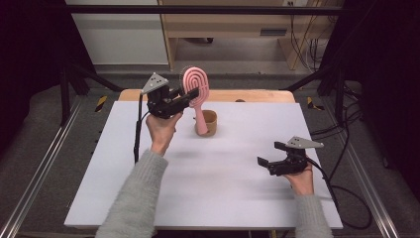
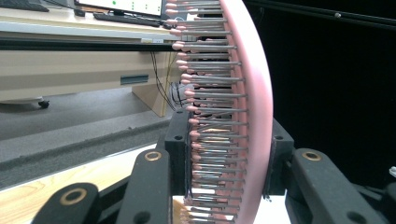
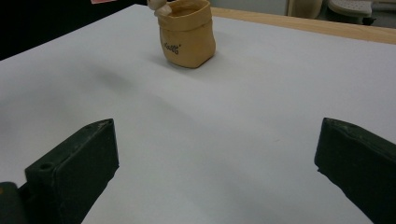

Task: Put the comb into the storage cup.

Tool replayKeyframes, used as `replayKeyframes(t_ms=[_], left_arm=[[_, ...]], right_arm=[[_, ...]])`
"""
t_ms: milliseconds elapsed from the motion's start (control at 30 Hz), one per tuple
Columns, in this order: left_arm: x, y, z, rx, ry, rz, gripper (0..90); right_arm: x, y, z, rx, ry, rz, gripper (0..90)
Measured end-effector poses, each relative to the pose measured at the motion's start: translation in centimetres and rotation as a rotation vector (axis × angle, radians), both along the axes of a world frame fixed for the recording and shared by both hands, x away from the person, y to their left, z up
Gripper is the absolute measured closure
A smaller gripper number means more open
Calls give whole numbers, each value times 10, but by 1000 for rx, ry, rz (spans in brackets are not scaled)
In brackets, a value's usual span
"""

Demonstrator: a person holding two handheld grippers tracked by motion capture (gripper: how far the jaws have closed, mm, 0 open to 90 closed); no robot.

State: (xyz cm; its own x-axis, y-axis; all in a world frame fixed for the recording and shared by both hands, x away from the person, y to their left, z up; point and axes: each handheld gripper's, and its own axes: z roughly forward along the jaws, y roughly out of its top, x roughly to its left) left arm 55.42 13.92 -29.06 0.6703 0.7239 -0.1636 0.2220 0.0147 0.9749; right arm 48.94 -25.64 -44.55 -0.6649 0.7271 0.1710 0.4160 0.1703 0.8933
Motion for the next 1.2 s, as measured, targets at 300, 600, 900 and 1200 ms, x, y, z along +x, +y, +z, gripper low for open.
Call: replayKeyframes(t_ms=[300, 600, 900, 1200], left_arm=[[12, -4, 0, 0, 7, 19, 626], [24, -8, 1, -13, 5, 28, 626], [35, -11, 1, -10, 9, 54, 626], [47, -17, -4, -3, 15, 71, 626]], right_arm=[[0, 0, 0, 5, -1, 0, 1], [-1, 0, 0, 3, -3, -1, 1], [-1, -1, 0, 3, -5, -1, 1], [-1, 0, 0, 3, -7, 0, 1]])
